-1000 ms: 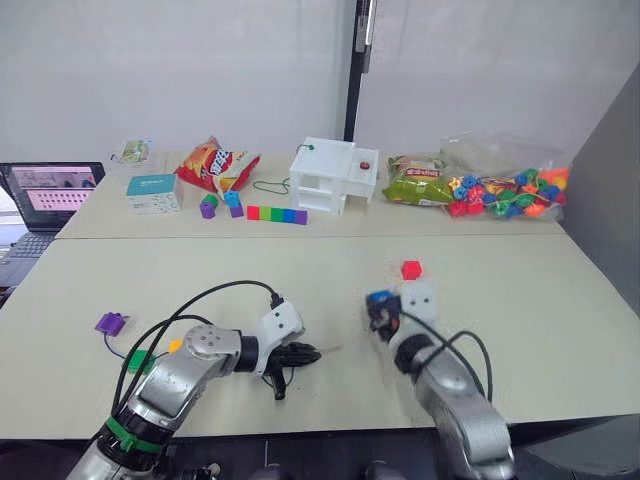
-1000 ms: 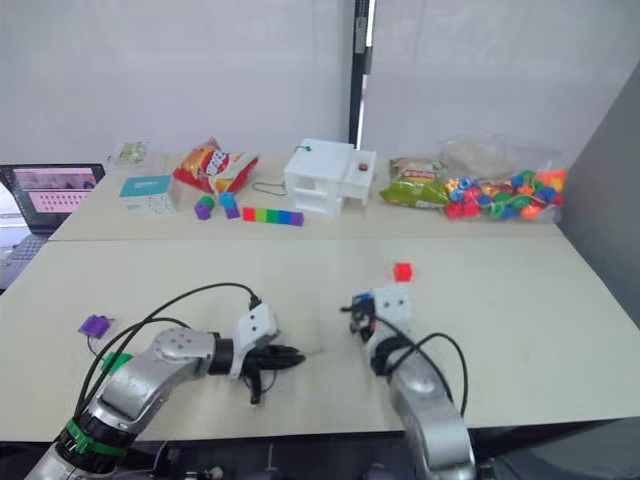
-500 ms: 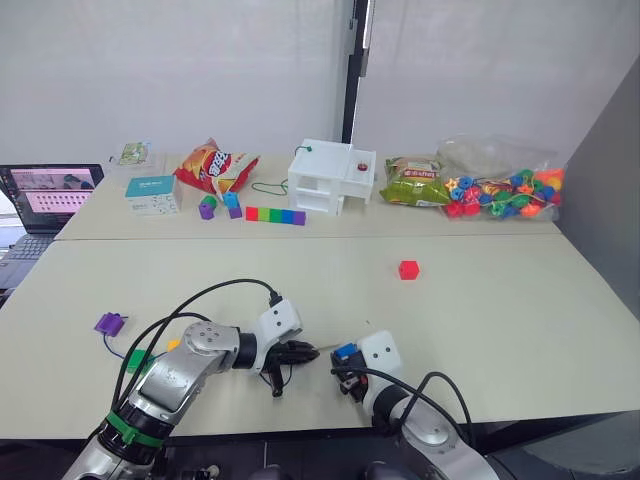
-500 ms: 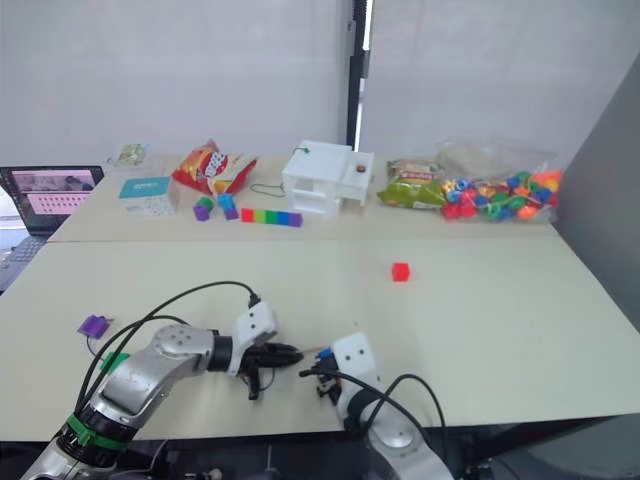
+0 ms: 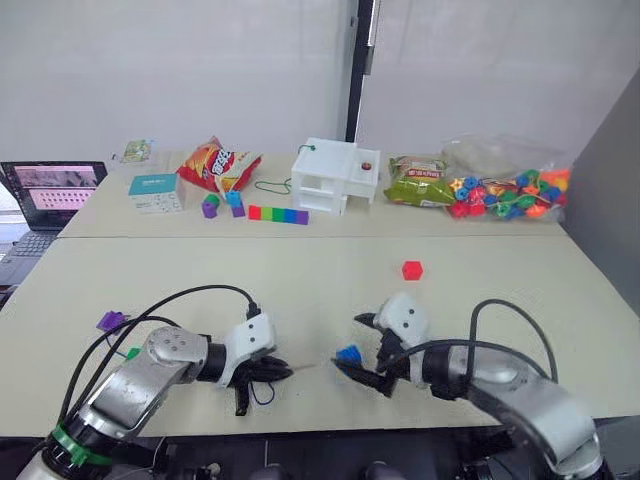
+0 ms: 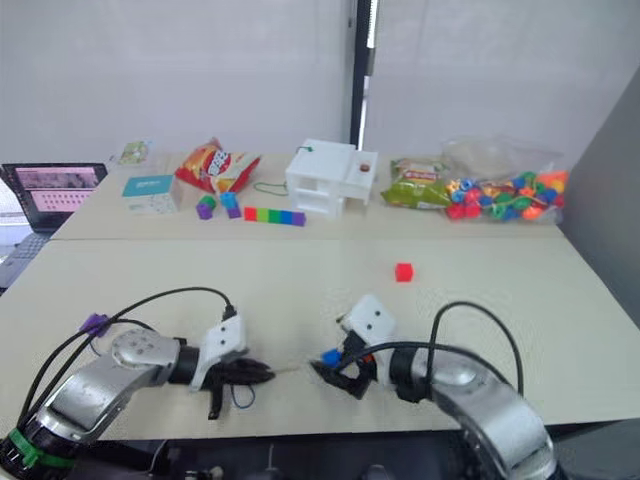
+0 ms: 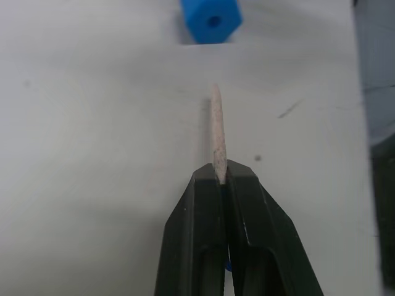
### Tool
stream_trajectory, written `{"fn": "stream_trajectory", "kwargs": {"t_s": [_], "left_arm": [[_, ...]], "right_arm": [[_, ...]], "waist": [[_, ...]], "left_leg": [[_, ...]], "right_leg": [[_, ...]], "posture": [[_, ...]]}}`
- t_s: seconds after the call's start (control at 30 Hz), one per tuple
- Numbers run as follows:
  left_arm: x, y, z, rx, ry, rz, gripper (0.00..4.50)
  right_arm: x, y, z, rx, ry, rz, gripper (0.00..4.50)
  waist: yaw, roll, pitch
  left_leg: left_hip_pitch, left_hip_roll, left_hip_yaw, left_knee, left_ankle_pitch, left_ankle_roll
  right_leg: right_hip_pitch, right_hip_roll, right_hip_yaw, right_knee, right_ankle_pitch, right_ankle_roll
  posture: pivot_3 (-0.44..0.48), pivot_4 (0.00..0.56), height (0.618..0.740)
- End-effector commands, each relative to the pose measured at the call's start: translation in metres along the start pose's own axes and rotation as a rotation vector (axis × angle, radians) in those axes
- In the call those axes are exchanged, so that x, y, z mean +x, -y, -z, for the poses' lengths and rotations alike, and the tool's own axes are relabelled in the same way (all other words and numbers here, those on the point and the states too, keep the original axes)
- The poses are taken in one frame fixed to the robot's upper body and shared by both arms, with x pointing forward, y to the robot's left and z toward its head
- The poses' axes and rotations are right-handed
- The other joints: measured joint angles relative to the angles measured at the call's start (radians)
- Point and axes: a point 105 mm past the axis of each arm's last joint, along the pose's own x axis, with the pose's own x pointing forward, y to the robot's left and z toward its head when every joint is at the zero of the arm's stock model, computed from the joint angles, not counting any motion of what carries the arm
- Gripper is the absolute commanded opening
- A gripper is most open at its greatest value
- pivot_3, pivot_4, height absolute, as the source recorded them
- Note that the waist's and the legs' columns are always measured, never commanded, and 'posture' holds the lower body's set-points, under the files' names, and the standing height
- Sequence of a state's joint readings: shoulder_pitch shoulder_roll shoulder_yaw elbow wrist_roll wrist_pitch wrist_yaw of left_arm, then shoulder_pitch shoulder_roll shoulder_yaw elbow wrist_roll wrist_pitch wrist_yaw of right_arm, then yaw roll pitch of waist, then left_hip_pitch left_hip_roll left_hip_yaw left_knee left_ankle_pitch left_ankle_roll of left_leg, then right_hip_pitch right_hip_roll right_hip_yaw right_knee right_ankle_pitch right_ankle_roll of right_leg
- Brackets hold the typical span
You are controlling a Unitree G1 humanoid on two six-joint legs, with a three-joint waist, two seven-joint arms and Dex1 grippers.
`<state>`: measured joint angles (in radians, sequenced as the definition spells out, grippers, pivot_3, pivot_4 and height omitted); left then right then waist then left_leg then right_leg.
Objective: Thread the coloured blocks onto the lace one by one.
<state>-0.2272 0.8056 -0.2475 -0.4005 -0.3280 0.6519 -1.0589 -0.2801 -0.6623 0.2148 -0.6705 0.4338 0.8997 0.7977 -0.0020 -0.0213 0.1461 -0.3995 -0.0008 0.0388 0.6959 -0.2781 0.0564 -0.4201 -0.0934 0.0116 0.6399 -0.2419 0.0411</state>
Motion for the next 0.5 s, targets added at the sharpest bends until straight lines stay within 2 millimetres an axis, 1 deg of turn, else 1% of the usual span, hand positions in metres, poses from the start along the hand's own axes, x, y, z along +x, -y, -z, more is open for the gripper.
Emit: {"fn": "stream_trajectory", "kwargs": {"t_s": [0.03,0.13,0.2,0.3,0.33,0.37,0.4,0.43,0.5], "left_arm": [[0.001,0.012,-0.013,0.001,0.030,0.050,0.00],[0.005,0.013,-0.015,-0.007,0.025,0.044,0.00],[0.006,0.011,-0.014,-0.007,0.010,0.031,0.00],[0.009,0.010,-0.013,-0.003,-0.005,0.014,0.00],[0.009,0.010,-0.013,-0.004,-0.006,0.011,0.00],[0.010,0.010,-0.013,-0.003,-0.007,0.007,0.00],[0.010,0.010,-0.014,-0.002,-0.007,0.004,0.00],[0.010,0.010,-0.014,-0.001,-0.007,0.002,0.00],[0.010,0.010,-0.014,-0.001,-0.007,0.001,0.00]], "right_arm": [[0.005,0.015,0.007,-0.128,-0.048,-0.187,4.49],[0.015,0.032,0.010,-0.194,-0.057,-0.232,4.49],[0.021,0.042,0.016,-0.245,-0.088,-0.254,4.49],[0.026,0.048,0.021,-0.296,-0.109,-0.313,4.49],[0.027,0.048,0.023,-0.298,-0.111,-0.333,4.10],[0.028,0.048,0.025,-0.299,-0.110,-0.341,3.98],[0.028,0.049,0.027,-0.286,-0.104,-0.346,3.70],[0.028,0.049,0.029,-0.274,-0.102,-0.351,3.31],[0.026,0.047,0.035,-0.265,-0.102,-0.363,2.69]], "waist": [[-0.003,-0.001,0.000],[-0.003,-0.001,0.000],[-0.004,-0.001,0.000],[-0.003,-0.001,0.000],[-0.002,-0.001,0.000],[-0.001,-0.001,0.000],[-0.001,-0.001,0.000],[0.000,-0.001,0.000],[0.001,-0.001,0.000]], "left_leg": [[0.001,0.000,0.001,0.000,0.000,0.000],[0.000,0.000,0.001,0.000,0.000,0.000],[0.000,0.000,0.001,0.000,0.000,0.000],[-0.001,0.000,0.001,0.000,0.000,0.000],[-0.001,0.000,0.001,0.000,0.000,0.000],[-0.002,0.000,0.001,0.000,0.000,0.000],[-0.002,0.000,0.001,0.000,0.000,0.000],[-0.002,0.000,0.001,0.000,0.000,0.000],[-0.002,0.000,0.001,0.000,0.000,0.000]], "right_leg": [[0.001,0.000,0.001,-0.001,0.000,0.000],[0.001,0.002,0.001,-0.004,0.000,0.000],[-0.001,0.002,0.001,0.001,0.000,0.000],[-0.002,0.002,0.001,0.001,0.000,0.000],[-0.002,0.002,0.001,0.001,0.000,0.000],[-0.002,0.001,0.001,0.001,0.000,0.000],[-0.002,0.001,0.001,0.001,0.000,0.000],[-0.002,0.001,0.001,0.001,0.000,0.000],[-0.002,0.000,0.001,0.001,0.000,0.000]], "posture": [[0.000,0.150,0.740],[0.000,0.150,0.740],[0.000,0.150,0.740],[0.000,0.150,0.740],[0.000,0.150,0.740],[0.000,0.150,0.740],[0.000,0.150,0.740],[0.000,0.150,0.740],[0.000,0.150,0.740]]}}
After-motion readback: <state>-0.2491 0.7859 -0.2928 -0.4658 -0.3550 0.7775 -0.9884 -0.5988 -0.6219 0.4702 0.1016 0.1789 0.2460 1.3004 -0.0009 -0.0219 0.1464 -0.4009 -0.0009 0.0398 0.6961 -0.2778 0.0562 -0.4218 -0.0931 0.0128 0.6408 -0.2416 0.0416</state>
